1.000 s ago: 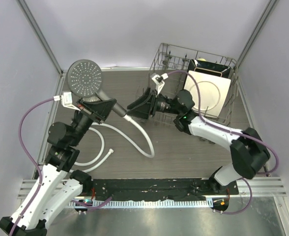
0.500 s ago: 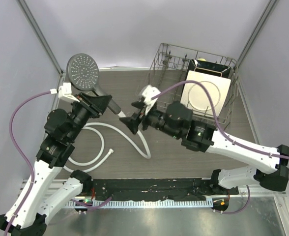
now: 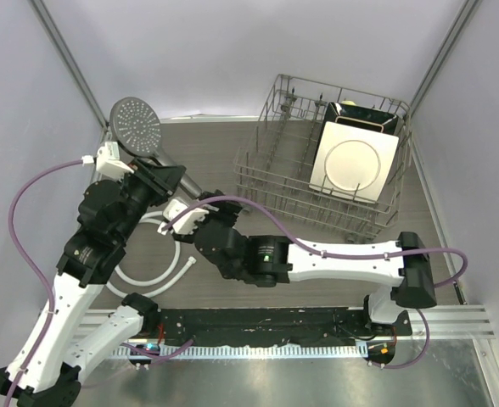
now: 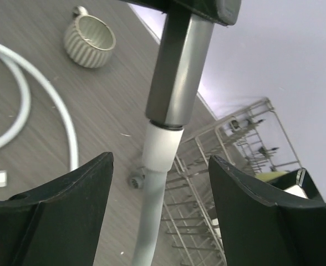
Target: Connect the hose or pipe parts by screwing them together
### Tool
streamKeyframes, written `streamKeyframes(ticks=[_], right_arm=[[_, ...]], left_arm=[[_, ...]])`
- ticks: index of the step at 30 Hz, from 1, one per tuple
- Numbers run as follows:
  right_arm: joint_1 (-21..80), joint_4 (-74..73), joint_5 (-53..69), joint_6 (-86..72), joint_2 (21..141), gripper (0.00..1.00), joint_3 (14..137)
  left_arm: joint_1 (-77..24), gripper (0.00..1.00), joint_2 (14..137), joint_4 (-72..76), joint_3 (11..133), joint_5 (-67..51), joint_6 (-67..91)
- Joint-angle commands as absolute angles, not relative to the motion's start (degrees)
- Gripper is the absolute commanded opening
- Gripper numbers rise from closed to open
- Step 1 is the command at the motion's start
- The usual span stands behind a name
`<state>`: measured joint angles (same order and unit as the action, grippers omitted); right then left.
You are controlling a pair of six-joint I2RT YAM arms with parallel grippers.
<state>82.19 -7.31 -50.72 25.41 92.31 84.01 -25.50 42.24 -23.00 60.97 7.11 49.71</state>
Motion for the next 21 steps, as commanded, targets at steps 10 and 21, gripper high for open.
streamKeyframes(ticks=[10,21], right_arm=[[82.44,9.83,-54.86,33.40,92.56,0.16,83.94],[63.31,6.06,-10.93,4.85,76.91,0.01,73.04]], left_arm=[[-25.58,0.00,39.29,-22.59,62.76,7.39,55.72],[-25.58,0.00,36.04,-14.52,55.92,-3.94,53.35]])
